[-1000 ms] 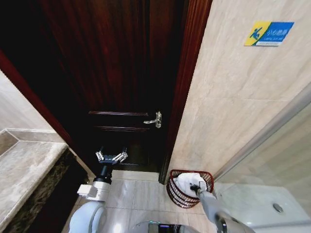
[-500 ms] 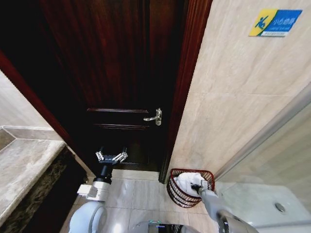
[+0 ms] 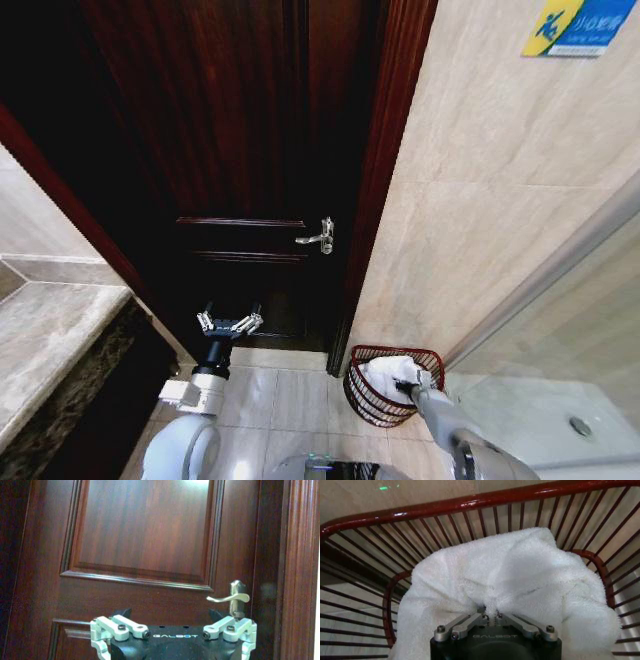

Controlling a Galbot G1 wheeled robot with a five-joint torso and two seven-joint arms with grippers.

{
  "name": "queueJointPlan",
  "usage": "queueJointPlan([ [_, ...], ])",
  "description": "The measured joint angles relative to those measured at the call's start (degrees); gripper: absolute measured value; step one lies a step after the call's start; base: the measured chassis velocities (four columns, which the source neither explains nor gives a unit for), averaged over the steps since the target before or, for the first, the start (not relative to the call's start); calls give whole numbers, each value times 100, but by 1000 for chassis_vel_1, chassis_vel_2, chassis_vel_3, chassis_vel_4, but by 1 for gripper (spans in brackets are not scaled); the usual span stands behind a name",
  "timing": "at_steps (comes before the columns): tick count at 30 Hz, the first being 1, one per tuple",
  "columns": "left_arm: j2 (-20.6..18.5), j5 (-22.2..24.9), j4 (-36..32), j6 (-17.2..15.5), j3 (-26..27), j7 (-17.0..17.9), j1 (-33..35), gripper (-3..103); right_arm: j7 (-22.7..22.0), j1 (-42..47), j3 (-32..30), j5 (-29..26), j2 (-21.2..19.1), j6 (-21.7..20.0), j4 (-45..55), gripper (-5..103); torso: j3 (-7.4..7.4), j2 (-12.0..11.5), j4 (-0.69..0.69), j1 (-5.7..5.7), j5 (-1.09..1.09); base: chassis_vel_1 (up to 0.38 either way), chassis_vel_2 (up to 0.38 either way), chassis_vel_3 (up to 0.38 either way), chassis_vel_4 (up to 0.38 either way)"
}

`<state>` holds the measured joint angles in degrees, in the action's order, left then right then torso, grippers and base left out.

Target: Discard the used towel into the hamper.

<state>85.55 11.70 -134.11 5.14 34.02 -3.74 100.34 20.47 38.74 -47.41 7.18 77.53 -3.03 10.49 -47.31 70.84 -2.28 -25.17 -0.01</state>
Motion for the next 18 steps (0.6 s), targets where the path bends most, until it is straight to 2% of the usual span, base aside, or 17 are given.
queueJointPlan([
  [6, 0, 0, 0, 0, 0, 0, 0, 100, 0, 77, 30, -60, -20, 50, 201, 2, 96, -180, -2, 82, 1, 0, 0, 0, 0],
  [8, 0, 0, 0, 0, 0, 0, 0, 100, 28, 324, 144, -52, 4, 234, 623, 12, 116, -219, -2, 101, 1, 0, 0, 0, 0],
  [9, 0, 0, 0, 0, 0, 0, 0, 100, 28, 324, 144, -52, 4, 234, 623, 12, 116, -219, -2, 101, 1, 0, 0, 0, 0],
  [10, 0, 0, 0, 0, 0, 0, 0, 100, 53, 500, 257, -76, 25, 350, 883, 17, 118, -225, -1, 104, 2, 0, 0, 0, 0],
  [11, 0, 0, 0, 0, 0, 0, 0, 100, 68, 699, 414, -302, 37, 432, 1196, 22, 120, -229, 1, 106, 4, 0, 0, 0, 0],
  [12, 0, 0, 0, 0, 0, 0, 0, 100, 68, 699, 414, -302, 37, 432, 1196, 22, 120, -229, 1, 106, 4, 0, 0, 0, 0],
  [15, 0, 0, 0, 0, 1, 0, 0, 100, 180, 1222, 821, -1137, -81, 479, 2024, 38, 119, -229, -3, 106, 6, 0, 0, 0, 0],
  [16, 0, 0, 0, 0, 1, 0, 0, 100, 180, 1222, 821, -1137, -81, 479, 2024, 38, 119, -229, -3, 106, 6, 0, 0, 0, 0],
  [18, -1, 0, 0, 0, 0, 0, 0, 100, 227, 1822, 1205, -1752, -367, 404, 3114, 49, 115, -219, 0, 103, -3, 0, 0, 0, 0],
])
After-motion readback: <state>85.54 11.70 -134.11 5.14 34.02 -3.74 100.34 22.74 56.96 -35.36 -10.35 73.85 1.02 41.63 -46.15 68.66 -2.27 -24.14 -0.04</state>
